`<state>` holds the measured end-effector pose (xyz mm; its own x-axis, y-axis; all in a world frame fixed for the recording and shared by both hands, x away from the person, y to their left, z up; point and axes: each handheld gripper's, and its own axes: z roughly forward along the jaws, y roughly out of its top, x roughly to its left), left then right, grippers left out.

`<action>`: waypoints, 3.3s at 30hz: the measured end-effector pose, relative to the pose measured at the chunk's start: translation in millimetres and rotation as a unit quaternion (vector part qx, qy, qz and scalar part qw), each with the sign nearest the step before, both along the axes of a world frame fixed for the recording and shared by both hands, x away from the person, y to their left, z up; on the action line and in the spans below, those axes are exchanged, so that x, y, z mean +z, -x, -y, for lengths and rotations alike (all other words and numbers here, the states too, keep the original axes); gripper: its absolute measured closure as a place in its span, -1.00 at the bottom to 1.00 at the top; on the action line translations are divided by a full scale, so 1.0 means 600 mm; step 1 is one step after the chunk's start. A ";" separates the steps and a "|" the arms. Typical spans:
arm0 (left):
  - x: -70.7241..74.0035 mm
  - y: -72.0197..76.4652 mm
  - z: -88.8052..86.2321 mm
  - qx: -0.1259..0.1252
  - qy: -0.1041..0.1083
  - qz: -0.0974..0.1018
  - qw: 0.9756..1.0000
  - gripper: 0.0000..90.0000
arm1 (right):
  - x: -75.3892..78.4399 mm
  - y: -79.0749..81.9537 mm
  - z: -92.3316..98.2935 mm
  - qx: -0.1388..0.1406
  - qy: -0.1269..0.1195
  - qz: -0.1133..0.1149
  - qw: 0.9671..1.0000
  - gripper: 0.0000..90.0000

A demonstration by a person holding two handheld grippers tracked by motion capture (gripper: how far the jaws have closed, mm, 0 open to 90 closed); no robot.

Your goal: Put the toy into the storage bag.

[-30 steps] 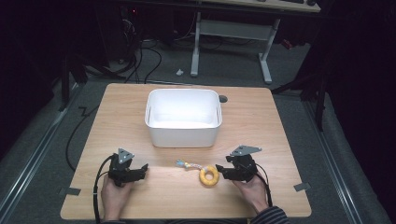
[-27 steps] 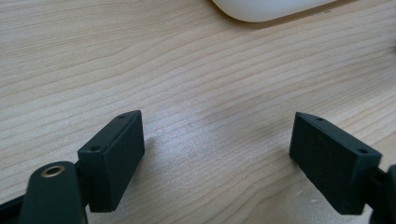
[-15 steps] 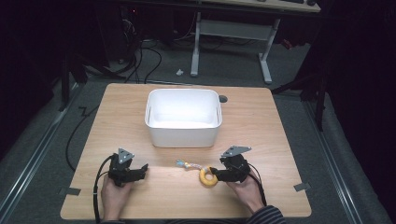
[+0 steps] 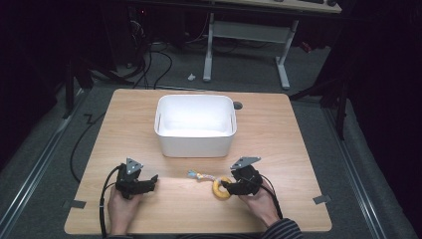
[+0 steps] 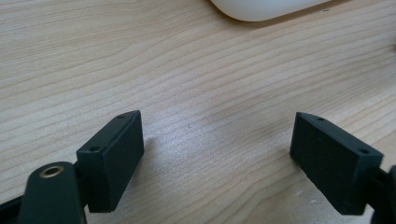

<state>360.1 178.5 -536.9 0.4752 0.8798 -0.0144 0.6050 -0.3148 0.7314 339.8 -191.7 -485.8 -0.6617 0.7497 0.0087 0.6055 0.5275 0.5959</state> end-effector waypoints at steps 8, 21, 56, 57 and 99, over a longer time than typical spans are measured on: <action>0.000 0.000 0.000 -0.001 0.000 0.000 1.000 -0.60 | -0.019 -0.022 -0.003 -0.006 0.014 -0.027 1.000 0.07; 0.000 0.003 0.000 0.004 0.002 0.001 1.000 -0.60 | -0.033 -0.030 -0.002 -0.004 -0.001 -0.073 0.997 0.26; 0.000 -0.001 0.001 0.003 0.001 0.001 1.000 -0.60 | 0.052 -0.028 0.011 0.042 -0.050 -0.008 0.998 0.51; 0.000 -0.002 0.001 0.003 0.001 0.001 1.000 -0.60 | 0.059 -0.028 0.014 0.042 -0.052 -0.003 0.998 0.51; 0.000 -0.003 0.001 0.008 0.001 0.001 1.000 -0.60 | 0.230 -0.065 0.040 0.040 -0.083 0.079 0.993 0.51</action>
<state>362.0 177.8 -537.1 0.4616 0.8870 -0.0157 0.6081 -0.3035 0.7335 378.6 -215.6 -347.6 -0.7225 0.6911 0.0196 0.4575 0.4567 0.7630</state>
